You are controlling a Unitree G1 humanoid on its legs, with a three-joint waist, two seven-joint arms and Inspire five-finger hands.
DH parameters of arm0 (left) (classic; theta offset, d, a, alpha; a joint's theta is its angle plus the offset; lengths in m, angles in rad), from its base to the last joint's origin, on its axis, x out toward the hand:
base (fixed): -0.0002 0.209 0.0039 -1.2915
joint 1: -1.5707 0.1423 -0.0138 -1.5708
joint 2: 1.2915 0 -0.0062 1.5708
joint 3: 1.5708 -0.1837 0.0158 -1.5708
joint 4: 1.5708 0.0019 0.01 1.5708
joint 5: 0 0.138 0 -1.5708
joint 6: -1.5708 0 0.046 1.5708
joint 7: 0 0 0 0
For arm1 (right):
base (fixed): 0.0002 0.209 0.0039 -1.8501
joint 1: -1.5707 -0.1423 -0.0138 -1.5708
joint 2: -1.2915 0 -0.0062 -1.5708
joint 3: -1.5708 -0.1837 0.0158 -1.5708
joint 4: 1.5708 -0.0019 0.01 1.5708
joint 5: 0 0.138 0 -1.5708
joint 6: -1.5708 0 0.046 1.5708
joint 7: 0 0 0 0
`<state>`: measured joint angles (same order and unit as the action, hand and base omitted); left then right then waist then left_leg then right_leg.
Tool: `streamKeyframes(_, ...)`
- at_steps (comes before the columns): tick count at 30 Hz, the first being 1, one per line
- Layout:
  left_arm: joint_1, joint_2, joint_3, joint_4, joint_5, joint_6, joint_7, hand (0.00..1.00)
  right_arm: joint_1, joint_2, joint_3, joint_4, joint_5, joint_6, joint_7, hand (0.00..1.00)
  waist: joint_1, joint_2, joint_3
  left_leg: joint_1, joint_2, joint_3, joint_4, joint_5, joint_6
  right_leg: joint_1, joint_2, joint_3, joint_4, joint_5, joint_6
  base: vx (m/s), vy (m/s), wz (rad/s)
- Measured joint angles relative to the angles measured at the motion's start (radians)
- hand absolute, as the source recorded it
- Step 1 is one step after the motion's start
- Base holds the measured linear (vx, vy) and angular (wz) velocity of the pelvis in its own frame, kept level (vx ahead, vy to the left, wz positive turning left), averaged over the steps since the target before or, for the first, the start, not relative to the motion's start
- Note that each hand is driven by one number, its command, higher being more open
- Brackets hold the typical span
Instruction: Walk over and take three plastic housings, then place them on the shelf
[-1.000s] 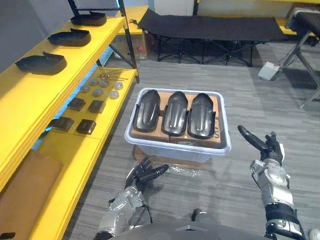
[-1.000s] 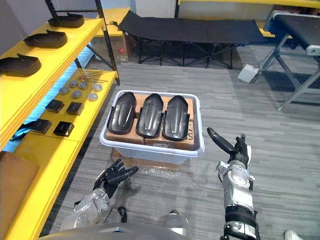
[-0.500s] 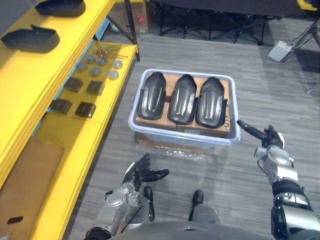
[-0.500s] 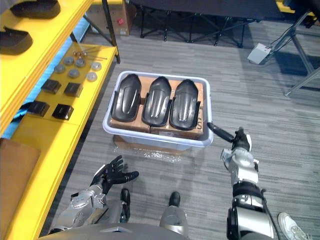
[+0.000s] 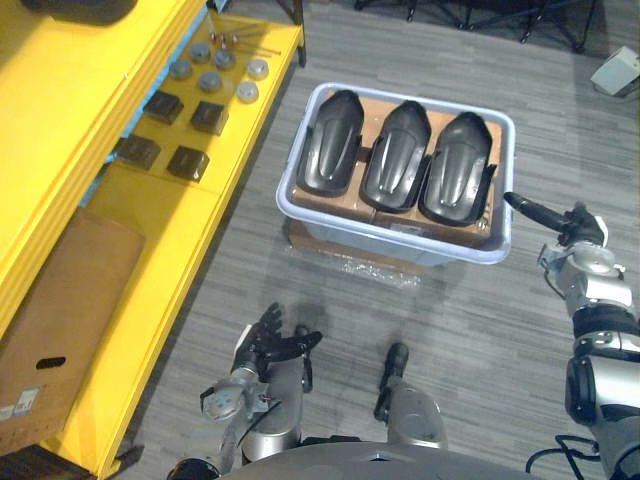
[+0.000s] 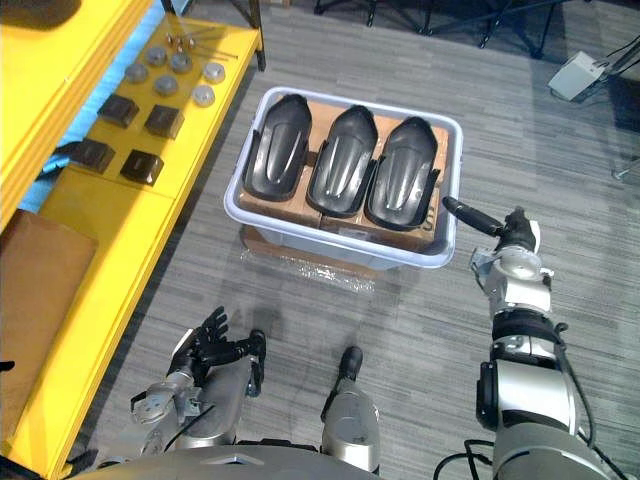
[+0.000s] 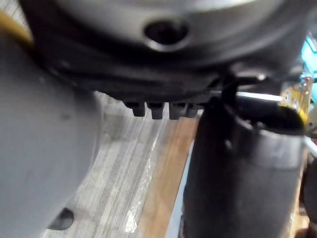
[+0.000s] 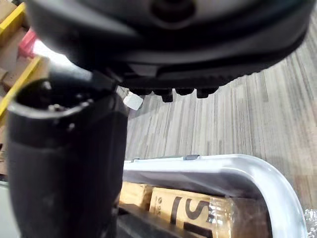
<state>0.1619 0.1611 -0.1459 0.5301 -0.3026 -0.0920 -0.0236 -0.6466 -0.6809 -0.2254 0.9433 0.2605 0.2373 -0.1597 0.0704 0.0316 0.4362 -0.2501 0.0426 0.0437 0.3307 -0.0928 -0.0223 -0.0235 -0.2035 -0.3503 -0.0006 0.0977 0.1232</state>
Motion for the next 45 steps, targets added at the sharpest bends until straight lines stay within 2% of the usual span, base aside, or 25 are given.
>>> streamKeyframes(2,-0.002,0.006,0.030,0.048,-0.015,0.003,0.008,1.00,-0.039,-0.031,0.001,0.044,0.001,0.009,-0.007,1.00,0.009,0.007,0.004,-0.030,0.001,-0.009,0.016,-0.001,0.001,-0.020,0.003,-0.009,0.002,0.007,0.002,0.02,0.004,0.13)
streamKeyframes(4,-0.010,0.016,0.052,0.100,-0.016,-0.039,0.024,1.00,-0.123,-0.070,0.001,0.103,0.002,0.021,-0.029,1.00,0.022,0.030,0.027,-0.056,0.003,-0.017,0.040,0.002,0.014,-0.036,0.005,-0.014,0.017,0.009,0.002,0.03,0.013,0.11)
streamKeyframes(7,-0.010,0.000,0.053,0.181,-0.060,-0.060,0.028,1.00,-0.195,-0.115,0.002,0.151,0.032,0.022,-0.060,1.00,0.049,0.058,0.042,-0.069,0.001,-0.022,0.054,-0.007,0.017,-0.038,0.004,-0.021,0.019,0.009,0.003,0.01,0.017,0.05)
streamKeyframes(9,-0.013,-0.006,0.053,0.180,-0.082,-0.079,0.026,1.00,-0.217,-0.128,0.005,0.164,0.033,0.022,-0.087,1.00,0.066,0.060,0.042,-0.087,0.002,-0.033,0.061,-0.007,0.017,-0.048,0.007,-0.030,0.019,0.009,0.002,0.01,0.016,0.17)
streamKeyframes(13,-0.022,-0.007,0.044,0.185,-0.090,-0.083,0.018,1.00,-0.289,-0.150,0.056,0.186,0.041,0.040,-0.097,1.00,0.077,0.071,0.050,-0.096,-0.001,-0.043,0.068,-0.010,0.016,-0.057,0.003,-0.036,0.037,0.001,0.001,-0.01,0.027,0.07)
streamKeyframes(15,-0.043,-0.011,0.029,0.190,-0.102,-0.083,0.014,1.00,-0.328,-0.190,0.083,0.189,0.040,0.042,-0.095,1.00,0.088,0.096,0.062,-0.115,-0.007,-0.048,0.067,-0.008,0.020,-0.085,-0.006,-0.037,0.067,-0.013,0.003,-0.05,0.042,0.04)
streamKeyframes(17,-0.045,-0.016,0.023,0.194,-0.134,-0.083,0.011,1.00,-0.346,-0.210,0.101,0.203,0.040,0.046,-0.094,1.00,0.090,0.105,0.066,-0.132,-0.015,-0.051,0.062,0.002,0.024,-0.110,-0.016,-0.041,0.085,-0.018,0.004,-0.04,0.042,0.09)
streamKeyframes(24,-0.048,-0.027,-0.014,0.203,-0.193,-0.104,0.025,1.00,-0.374,-0.224,0.157,0.283,0.036,0.136,-0.091,1.00,0.096,0.146,0.079,-0.165,-0.032,-0.054,0.062,0.013,0.033,-0.158,-0.041,-0.043,0.131,-0.034,0.007,-0.01,0.021,0.04)
streamKeyframes(27,-0.049,-0.024,-0.025,0.204,-0.208,-0.107,0.039,1.00,-0.374,-0.226,0.157,0.309,0.059,0.177,-0.104,1.00,0.101,0.147,0.078,-0.186,-0.033,-0.057,0.067,0.014,0.034,-0.187,-0.045,-0.042,0.158,-0.046,0.007,0.00,0.001,0.01)
streamKeyframes(28,-0.049,-0.025,-0.028,0.203,-0.209,-0.109,0.048,1.00,-0.375,-0.227,0.156,0.316,0.074,0.190,-0.118,0.00,0.104,0.148,0.077,-0.188,-0.033,-0.057,0.068,0.014,0.034,-0.191,-0.046,-0.042,0.162,-0.049,0.006,0.00,0.000,0.00)
streamKeyframes(32,-0.059,-0.017,-0.057,0.204,-0.243,-0.116,0.078,1.00,-0.376,-0.240,0.157,0.319,0.082,0.208,-0.138,0.00,0.116,0.150,0.076,-0.200,-0.034,-0.058,0.071,0.014,0.033,-0.219,-0.056,-0.043,0.203,-0.071,0.003,0.00,-0.001,0.01)
streamKeyframes(36,-0.075,-0.017,-0.081,0.213,-0.247,-0.119,0.105,1.00,-0.382,-0.273,0.157,0.333,0.061,0.221,-0.162,0.00,0.122,0.163,0.067,-0.232,-0.036,-0.074,0.085,0.013,0.030,-0.252,-0.062,-0.052,0.241,-0.090,-0.001,-0.02,-0.004,0.10)
streamKeyframes(40,-0.079,-0.020,-0.094,0.219,-0.247,-0.115,0.126,1.00,-0.379,-0.307,0.159,0.355,0.056,0.233,-0.179,0.00,0.122,0.168,0.064,-0.235,-0.038,-0.074,0.085,0.017,0.028,-0.270,-0.073,-0.053,0.280,-0.112,-0.003,0.00,0.000,0.00)
streamKeyframes(45,-0.079,-0.026,-0.103,0.227,-0.251,-0.099,0.148,1.00,-0.365,-0.314,0.160,0.358,-0.020,0.228,-0.187,0.00,0.115,0.187,0.052,-0.227,-0.031,-0.077,0.086,0.013,0.022,-0.272,-0.070,-0.052,0.300,-0.129,-0.010,0.01,-0.006,0.00)
